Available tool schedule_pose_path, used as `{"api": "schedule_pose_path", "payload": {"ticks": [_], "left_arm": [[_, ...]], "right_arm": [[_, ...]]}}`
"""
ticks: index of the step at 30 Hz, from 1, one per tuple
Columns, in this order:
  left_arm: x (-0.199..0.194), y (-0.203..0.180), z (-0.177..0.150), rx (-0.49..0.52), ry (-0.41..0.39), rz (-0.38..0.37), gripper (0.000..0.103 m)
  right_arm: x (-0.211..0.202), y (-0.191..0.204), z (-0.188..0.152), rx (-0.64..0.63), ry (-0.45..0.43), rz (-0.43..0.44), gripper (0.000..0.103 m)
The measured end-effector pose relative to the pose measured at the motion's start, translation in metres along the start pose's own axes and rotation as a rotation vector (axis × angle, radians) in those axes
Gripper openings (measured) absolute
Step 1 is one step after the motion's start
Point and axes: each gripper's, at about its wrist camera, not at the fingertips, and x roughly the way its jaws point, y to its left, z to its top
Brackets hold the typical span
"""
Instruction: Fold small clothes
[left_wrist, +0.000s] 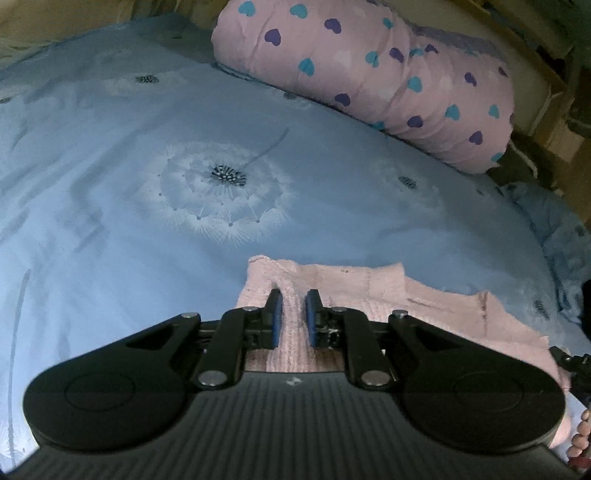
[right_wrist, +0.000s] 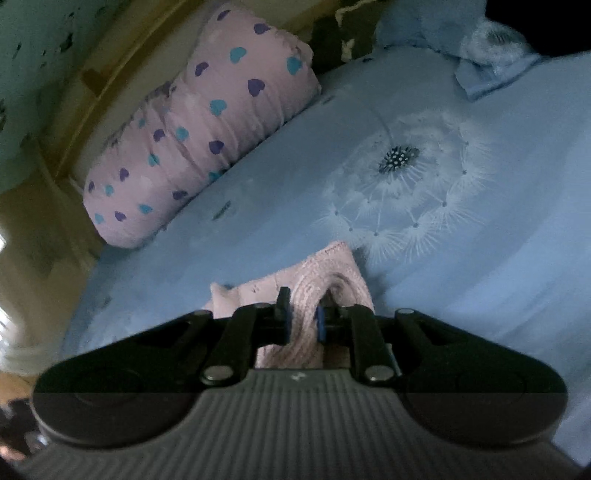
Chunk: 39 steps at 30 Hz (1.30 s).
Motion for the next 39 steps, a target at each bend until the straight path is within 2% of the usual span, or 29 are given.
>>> {"api": "schedule_pose_path", "payload": {"ticks": [1,2,3,4,5,6,9,13,15,19,26,28,32,35,37,38,39], "left_arm": [[-0.005,0.001,0.0,-0.006,-0.005,-0.01,0.019],[-0.013,0.001,-0.001,-0.009,-0.011,-0.019,0.021],[-0.017,0.003,0.001,-0.012,-0.019,-0.027,0.029],[-0.021,0.003,0.002,-0.015,-0.026,-0.029,0.04],[-0.027,0.002,0.003,-0.017,-0.034,-0.03,0.046],[-0.032,0.002,0.003,-0.02,-0.044,-0.03,0.054],[-0.044,-0.005,0.002,0.003,-0.06,-0.055,0.06],[-0.058,-0.021,-0.008,0.086,-0.059,-0.12,0.077],[-0.06,-0.029,-0.015,0.124,-0.048,-0.121,0.078],[-0.055,-0.033,-0.027,0.15,-0.009,-0.116,0.078],[-0.034,-0.016,-0.034,0.077,0.073,-0.093,0.078],[-0.028,-0.014,-0.036,0.074,0.083,-0.08,0.078],[-0.019,-0.018,-0.038,0.093,0.088,-0.057,0.076],[-0.017,-0.024,-0.038,0.116,0.088,-0.056,0.059],[-0.015,-0.026,-0.038,0.122,0.094,-0.063,0.037],[-0.014,-0.027,-0.037,0.128,0.096,-0.065,0.034],[-0.015,-0.027,-0.036,0.135,0.092,-0.065,0.027]], "right_arm": [[-0.002,0.002,0.001,-0.011,-0.001,-0.012,0.022],[-0.005,0.004,0.001,-0.018,-0.003,-0.019,0.03],[-0.008,0.006,0.002,-0.027,-0.007,-0.021,0.042],[-0.012,0.009,0.003,-0.039,-0.014,-0.021,0.047],[-0.015,0.012,0.004,-0.051,-0.021,-0.024,0.054],[-0.021,0.016,0.005,-0.067,-0.033,-0.029,0.055],[-0.037,0.026,0.007,-0.116,-0.054,-0.046,0.055],[-0.062,0.044,0.003,-0.205,-0.081,-0.084,0.055],[-0.07,0.053,0.0,-0.221,-0.099,-0.099,0.056],[-0.076,0.065,-0.01,-0.187,-0.052,-0.063,0.056],[-0.047,0.075,-0.053,-0.106,0.199,0.044,0.056],[-0.035,0.078,-0.061,-0.103,0.225,0.04,0.056],[-0.021,0.089,-0.065,-0.145,0.201,0.038,0.055],[-0.011,0.091,-0.064,-0.139,0.192,0.045,0.055],[-0.006,0.089,-0.065,-0.134,0.187,0.053,0.054],[-0.005,0.088,-0.065,-0.139,0.184,0.054,0.052],[-0.004,0.089,-0.066,-0.149,0.179,0.046,0.04]]}}
